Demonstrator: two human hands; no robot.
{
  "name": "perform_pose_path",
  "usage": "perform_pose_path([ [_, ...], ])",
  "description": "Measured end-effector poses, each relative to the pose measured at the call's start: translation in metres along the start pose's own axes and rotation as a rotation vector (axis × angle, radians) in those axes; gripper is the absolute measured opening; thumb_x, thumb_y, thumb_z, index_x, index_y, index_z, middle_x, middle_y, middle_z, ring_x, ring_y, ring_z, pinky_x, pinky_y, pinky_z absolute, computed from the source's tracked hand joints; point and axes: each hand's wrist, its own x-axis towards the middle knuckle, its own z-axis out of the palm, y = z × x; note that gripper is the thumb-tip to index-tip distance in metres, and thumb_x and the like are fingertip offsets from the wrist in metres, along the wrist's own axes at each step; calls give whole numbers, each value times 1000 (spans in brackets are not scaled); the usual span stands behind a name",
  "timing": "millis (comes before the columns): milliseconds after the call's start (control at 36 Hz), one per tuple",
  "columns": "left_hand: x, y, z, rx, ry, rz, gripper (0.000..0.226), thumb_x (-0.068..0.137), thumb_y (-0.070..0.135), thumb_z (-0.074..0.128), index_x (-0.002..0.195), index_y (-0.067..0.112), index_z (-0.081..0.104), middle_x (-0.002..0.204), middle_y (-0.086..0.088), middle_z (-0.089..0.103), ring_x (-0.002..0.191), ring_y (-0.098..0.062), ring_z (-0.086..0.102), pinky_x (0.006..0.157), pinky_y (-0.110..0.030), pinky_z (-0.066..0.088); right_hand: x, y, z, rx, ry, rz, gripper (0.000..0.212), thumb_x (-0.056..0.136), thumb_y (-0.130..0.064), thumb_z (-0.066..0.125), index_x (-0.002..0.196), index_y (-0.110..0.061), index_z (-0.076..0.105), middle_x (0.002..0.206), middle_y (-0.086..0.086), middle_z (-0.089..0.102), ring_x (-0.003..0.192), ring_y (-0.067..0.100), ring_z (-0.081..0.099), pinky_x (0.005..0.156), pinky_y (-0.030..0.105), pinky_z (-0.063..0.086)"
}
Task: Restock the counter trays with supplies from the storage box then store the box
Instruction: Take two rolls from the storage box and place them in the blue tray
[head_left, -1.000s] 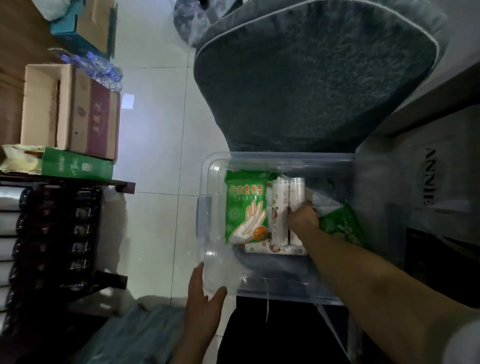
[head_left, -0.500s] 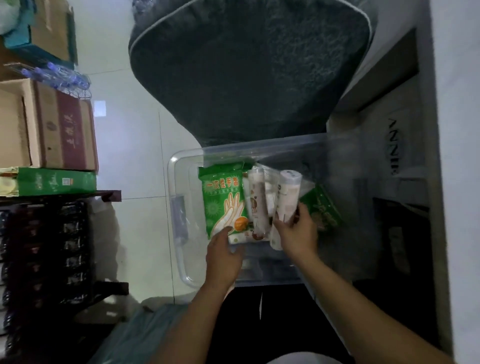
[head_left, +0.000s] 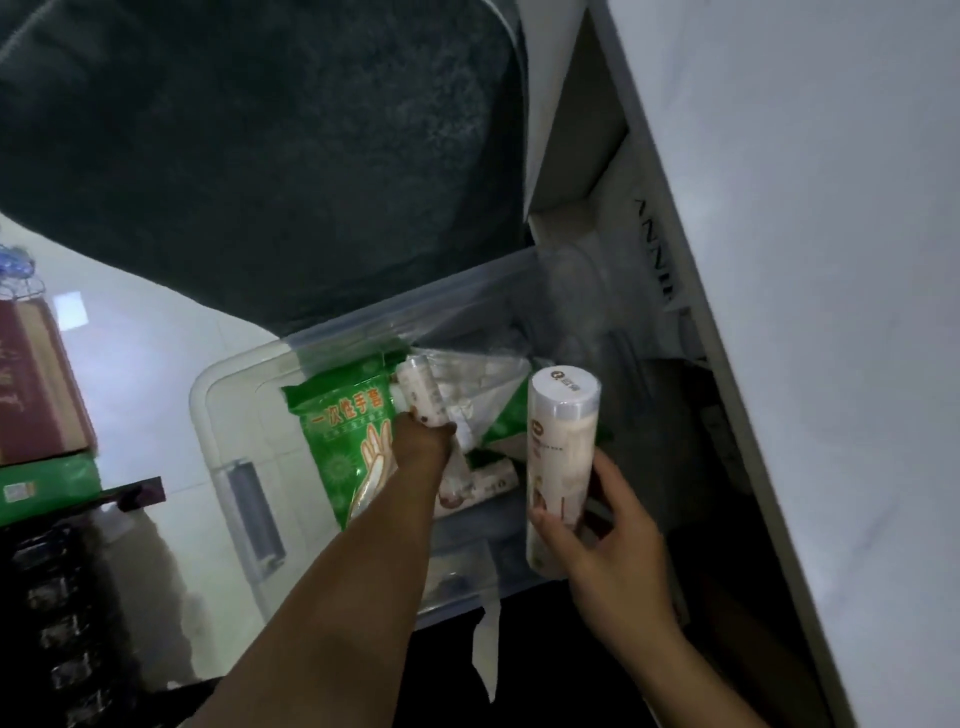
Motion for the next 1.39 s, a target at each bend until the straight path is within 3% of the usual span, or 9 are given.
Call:
perform_pose_path([
  [194, -24, -2, -41, 52, -72, 189, 60, 74, 16, 82, 127, 6, 55, 123, -15, 65, 106, -33, 64, 93, -46, 53, -26, -7, -4, 12, 45, -37, 70, 78, -8, 79, 125, -53, 52, 124, -22, 64, 112, -6, 60, 90, 18, 51],
  [306, -76, 10, -86, -38, -153, 305, 44, 79, 15, 79, 117, 18, 58, 116, -9, 69, 95, -24, 67, 87, -45, 56, -50, -25, -6, 25, 79, -77, 66, 79, -9, 79, 134, -37, 54, 127, -14, 64, 114, -1, 60, 96, 34, 54],
  [417, -133, 21, -134, -173, -277, 395, 44, 81, 15, 78, 121, 18, 61, 112, -3, 70, 97, -21, 68, 88, -44, 56, -79, -59, -7, 19, 186, -198, 65, 77, -6, 80, 126, -41, 55, 120, -18, 66, 108, -5, 62, 94, 23, 52],
  [528, -187, 27, -182, -249, -399, 536, 46, 77, 21, 81, 120, 22, 64, 113, -1, 72, 102, -21, 68, 91, -47, 55, -120, -87, -2, 35, 291, -296, 62, 78, -10, 80, 132, -28, 56, 119, -14, 67, 109, -1, 62, 94, 29, 54],
  [806, -319, 47, -237, -180, -773, 945, 50, 76, 20, 81, 123, 23, 65, 103, 4, 76, 99, -19, 71, 88, -46, 58, -265, -110, -1, 212, 701, -439, 47, 77, -9, 80, 115, -30, 63, 104, -15, 71, 95, 8, 67, 83, 40, 59],
  [917, -381, 46, -229, -102, -926, 1084, 55, 68, 27, 83, 120, 22, 66, 106, 0, 75, 101, -21, 71, 88, -46, 58, -338, -99, -21, 194, 881, -424, 49, 76, -16, 80, 113, -40, 59, 109, -26, 65, 99, 1, 63, 76, 28, 60],
  [1000, -433, 30, -217, -18, -1066, 1178, 48, 71, 22, 82, 116, 27, 65, 104, 4, 75, 98, -17, 71, 82, -40, 59, -400, -81, -33, 233, 1039, -433, 49, 77, -12, 78, 121, -28, 63, 110, -18, 69, 100, 5, 64, 74, 24, 59],
  [1194, -507, -44, -176, 99, -1277, 1227, 49, 75, 15, 81, 120, 22, 65, 106, 1, 75, 97, -18, 72, 75, -33, 59, -505, -13, -38, 366, 1357, -342, 45, 77, -8, 79, 113, -32, 65, 101, -18, 72, 91, 1, 67, 68, 20, 55],
  [1389, -552, -135, -129, 183, -1427, 980, 42, 80, 13, 75, 121, 15, 65, 114, -9, 72, 102, -29, 71, 84, -50, 58, -588, 69, -47, 514, 1546, -219, 47, 76, -12, 80, 108, -40, 61, 100, -16, 71, 89, -1, 67, 67, 20, 52],
])
